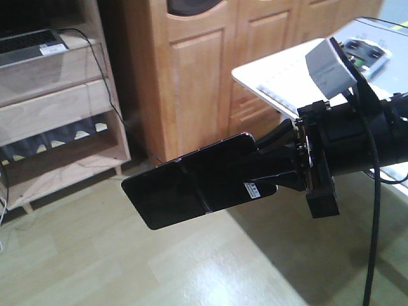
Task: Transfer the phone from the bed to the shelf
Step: 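Hold the phone while the base drives to the wooden shelf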
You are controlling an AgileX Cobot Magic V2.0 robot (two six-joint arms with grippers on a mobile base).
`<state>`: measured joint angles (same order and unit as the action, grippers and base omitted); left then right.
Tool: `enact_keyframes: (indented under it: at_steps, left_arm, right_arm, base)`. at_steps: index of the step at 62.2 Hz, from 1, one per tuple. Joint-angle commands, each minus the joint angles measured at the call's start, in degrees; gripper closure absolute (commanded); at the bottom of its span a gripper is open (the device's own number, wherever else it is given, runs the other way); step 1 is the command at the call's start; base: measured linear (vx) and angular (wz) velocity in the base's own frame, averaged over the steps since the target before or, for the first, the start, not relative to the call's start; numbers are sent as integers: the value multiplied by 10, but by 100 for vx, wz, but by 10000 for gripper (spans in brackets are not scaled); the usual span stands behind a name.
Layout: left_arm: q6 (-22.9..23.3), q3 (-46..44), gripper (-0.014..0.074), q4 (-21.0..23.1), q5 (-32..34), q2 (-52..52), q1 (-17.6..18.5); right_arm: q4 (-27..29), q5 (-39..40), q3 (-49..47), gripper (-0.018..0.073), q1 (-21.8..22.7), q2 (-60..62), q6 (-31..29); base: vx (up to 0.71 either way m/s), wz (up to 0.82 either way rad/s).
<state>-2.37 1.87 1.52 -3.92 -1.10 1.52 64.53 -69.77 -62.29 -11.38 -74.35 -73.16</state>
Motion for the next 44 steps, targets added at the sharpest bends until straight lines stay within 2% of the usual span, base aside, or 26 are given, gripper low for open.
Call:
enact_keyframes:
  at_steps: [1,44]
  left_arm:
    - [5,-14,595,6,43,-4,-1]
    - [5,-14,595,6,43,-4,-1]
  right_arm:
    - [51,-40,-15,562,1,15,-4]
    - [51,-40,-15,562,1,15,-4]
  base:
    - [48,25]
    - [46,41]
